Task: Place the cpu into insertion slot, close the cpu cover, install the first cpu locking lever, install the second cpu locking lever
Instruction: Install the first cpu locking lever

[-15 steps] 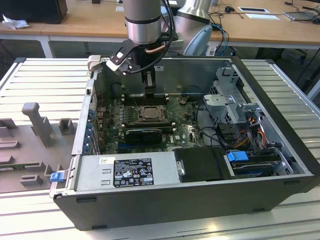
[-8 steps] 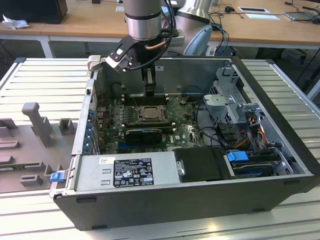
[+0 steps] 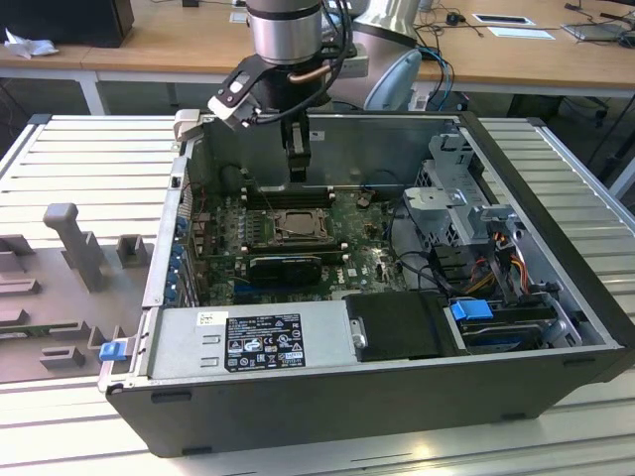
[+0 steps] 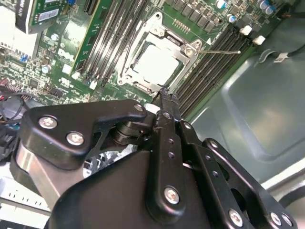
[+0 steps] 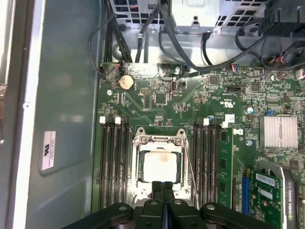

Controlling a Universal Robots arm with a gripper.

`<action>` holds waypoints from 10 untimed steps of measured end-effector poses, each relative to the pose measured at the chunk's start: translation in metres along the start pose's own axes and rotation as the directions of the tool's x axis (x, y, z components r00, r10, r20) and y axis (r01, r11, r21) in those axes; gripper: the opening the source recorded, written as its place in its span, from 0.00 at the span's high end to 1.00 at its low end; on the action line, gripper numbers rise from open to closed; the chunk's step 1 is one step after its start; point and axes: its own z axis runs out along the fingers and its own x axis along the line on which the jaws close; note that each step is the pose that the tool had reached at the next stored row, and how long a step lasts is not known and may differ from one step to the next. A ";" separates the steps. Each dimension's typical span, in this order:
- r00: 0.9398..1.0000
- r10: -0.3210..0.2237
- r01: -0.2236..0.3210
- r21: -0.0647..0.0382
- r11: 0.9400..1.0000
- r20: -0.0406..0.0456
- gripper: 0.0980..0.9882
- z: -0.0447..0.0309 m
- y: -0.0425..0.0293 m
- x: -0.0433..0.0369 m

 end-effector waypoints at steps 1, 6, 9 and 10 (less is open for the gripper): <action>1.000 0.000 0.000 0.000 1.000 0.000 0.99 -0.0059 0.0006 0.0001; 0.999 -0.051 0.051 0.001 0.999 -0.005 0.99 -0.0088 0.0009 0.0002; 0.983 -0.182 0.182 0.002 0.983 -0.017 0.99 -0.0087 0.0009 0.0001; 0.979 -0.204 0.204 0.002 0.979 -0.019 0.99 -0.0086 0.0009 0.0001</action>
